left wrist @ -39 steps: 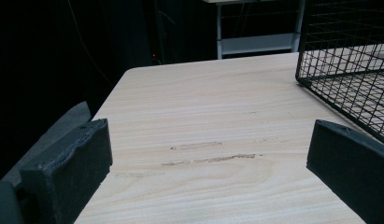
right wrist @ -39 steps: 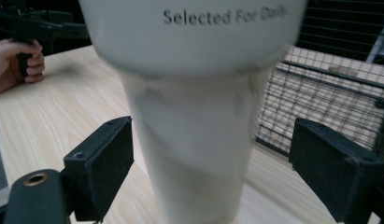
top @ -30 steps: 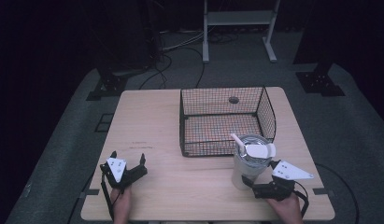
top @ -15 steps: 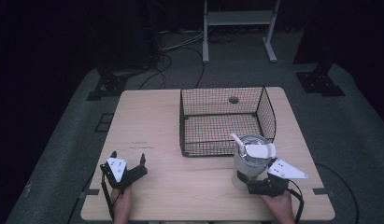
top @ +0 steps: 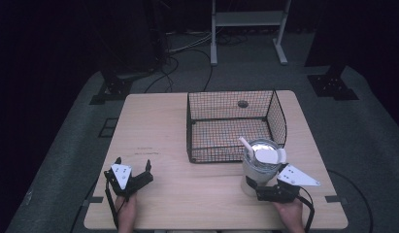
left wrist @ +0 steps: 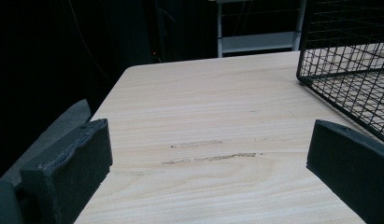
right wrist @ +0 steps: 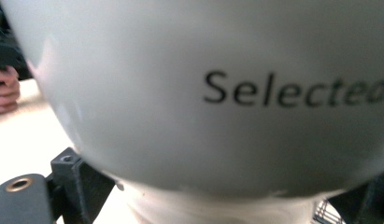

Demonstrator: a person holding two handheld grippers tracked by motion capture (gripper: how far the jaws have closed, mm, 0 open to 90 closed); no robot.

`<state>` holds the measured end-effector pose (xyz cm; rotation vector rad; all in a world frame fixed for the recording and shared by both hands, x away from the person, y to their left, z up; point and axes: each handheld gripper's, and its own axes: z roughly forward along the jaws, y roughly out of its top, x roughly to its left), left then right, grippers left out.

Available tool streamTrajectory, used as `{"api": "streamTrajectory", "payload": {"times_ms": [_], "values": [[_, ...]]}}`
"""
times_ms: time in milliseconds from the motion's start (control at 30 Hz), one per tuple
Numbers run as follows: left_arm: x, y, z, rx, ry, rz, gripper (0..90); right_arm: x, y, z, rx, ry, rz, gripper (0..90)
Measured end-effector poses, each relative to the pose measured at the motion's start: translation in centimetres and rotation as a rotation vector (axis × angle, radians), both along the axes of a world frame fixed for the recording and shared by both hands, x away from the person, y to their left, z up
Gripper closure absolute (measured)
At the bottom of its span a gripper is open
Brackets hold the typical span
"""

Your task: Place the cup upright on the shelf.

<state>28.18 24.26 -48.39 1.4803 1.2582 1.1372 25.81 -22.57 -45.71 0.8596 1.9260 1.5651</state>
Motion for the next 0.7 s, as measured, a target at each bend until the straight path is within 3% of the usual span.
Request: {"api": "streamTrajectory", "payload": {"times_ms": [200,400,700], "values": [[0.0,0.0,0.0,-0.005,-0.001,0.001,0.0,0.1,-0.1,1.5,0.036,-0.004,0.018,8.3],[0.1,0.1,0.0,-0.008,0.003,0.002,0.0,0.0,0.1,3.9,0.061,-0.031,0.054,8.3],[0.1,0.1,0.0,-0.012,0.007,0.005,0.0,0.8,1.1,8.3,0.03,-0.066,0.122,8.3]]}}
